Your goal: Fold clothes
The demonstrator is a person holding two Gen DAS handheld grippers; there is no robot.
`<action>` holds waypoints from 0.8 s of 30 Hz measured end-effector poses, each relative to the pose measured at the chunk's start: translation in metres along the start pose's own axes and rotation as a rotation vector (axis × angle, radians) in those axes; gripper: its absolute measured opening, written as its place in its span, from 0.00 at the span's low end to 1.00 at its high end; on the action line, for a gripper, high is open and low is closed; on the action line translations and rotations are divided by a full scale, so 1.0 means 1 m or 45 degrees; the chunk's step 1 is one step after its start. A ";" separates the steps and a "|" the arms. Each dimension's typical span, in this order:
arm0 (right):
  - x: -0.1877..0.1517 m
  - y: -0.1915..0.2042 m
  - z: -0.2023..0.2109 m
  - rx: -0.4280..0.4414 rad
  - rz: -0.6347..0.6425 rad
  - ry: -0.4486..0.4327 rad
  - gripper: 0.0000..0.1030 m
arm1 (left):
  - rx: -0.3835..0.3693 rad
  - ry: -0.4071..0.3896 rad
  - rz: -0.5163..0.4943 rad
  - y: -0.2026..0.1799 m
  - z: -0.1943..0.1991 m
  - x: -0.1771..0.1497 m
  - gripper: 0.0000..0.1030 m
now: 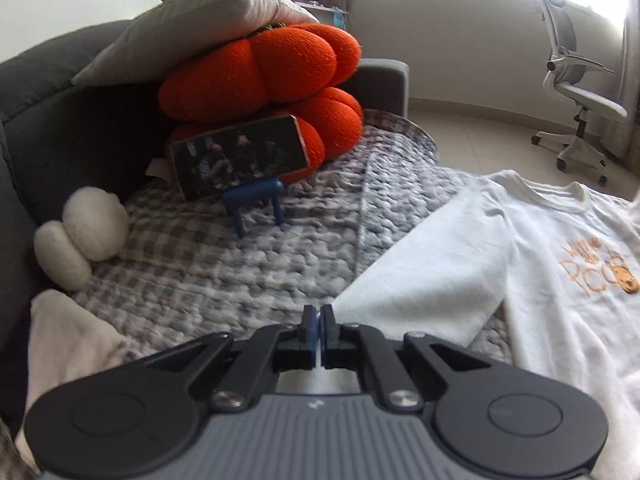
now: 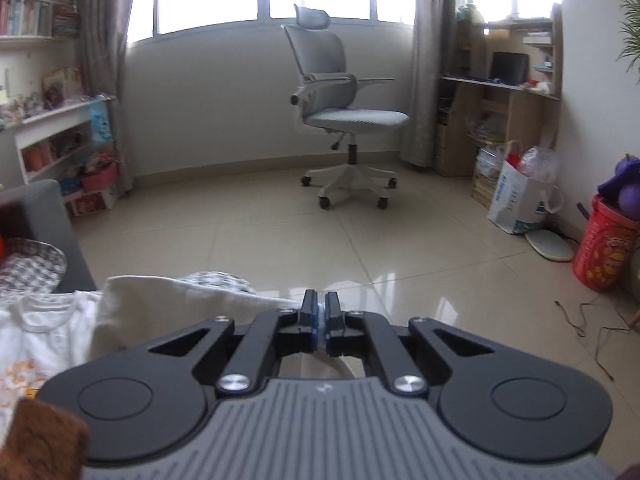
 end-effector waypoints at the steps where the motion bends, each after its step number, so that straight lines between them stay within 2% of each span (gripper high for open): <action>1: -0.001 -0.009 -0.012 -0.034 -0.006 0.023 0.02 | 0.022 0.002 0.005 0.010 -0.005 0.004 0.01; 5: -0.014 -0.032 -0.049 -0.164 0.008 0.091 0.02 | 0.117 0.025 -0.019 0.042 -0.026 0.017 0.01; 8: -0.019 -0.039 -0.062 -0.190 -0.028 0.098 0.02 | 0.221 0.048 -0.076 0.064 -0.042 0.028 0.00; 10: -0.018 -0.044 -0.066 -0.209 -0.070 0.083 0.02 | 0.230 0.057 -0.086 0.071 -0.050 0.031 0.00; 12: -0.021 -0.045 -0.070 -0.251 -0.066 0.083 0.02 | 0.185 0.080 -0.064 0.069 -0.055 0.027 0.00; 15: -0.026 -0.047 -0.077 -0.316 -0.050 0.087 0.05 | 0.067 0.064 -0.010 0.047 -0.051 0.017 0.02; 16: -0.028 -0.046 -0.077 -0.309 -0.061 0.089 0.08 | 0.025 0.060 0.005 0.037 -0.049 0.013 0.03; 17: -0.031 -0.044 -0.076 -0.292 -0.079 0.090 0.17 | -0.027 0.062 0.025 0.026 -0.047 0.008 0.04; 19: -0.038 -0.035 -0.071 -0.231 -0.081 0.113 0.18 | -0.135 0.072 0.063 0.001 -0.041 -0.002 0.05; 21: -0.047 -0.021 -0.061 -0.159 -0.073 0.145 0.33 | -0.244 0.075 0.095 -0.024 -0.030 -0.009 0.09; 23: -0.064 0.008 -0.039 0.016 -0.024 0.213 0.40 | -0.369 0.059 0.101 -0.053 -0.014 -0.014 0.20; 24: -0.074 0.023 -0.027 0.111 0.004 0.250 0.43 | -0.418 0.048 0.094 -0.068 -0.004 -0.017 0.29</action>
Point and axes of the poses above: each gripper's, at about its wrist camera, not at the fingertips, and z roughly against the way its jaws point, y to its left, x to its top, the point moved 10 cm from there along -z, roughly the way its jaws point, and after that the axes turned 15 degrees about -z, right-handed, at the moved point
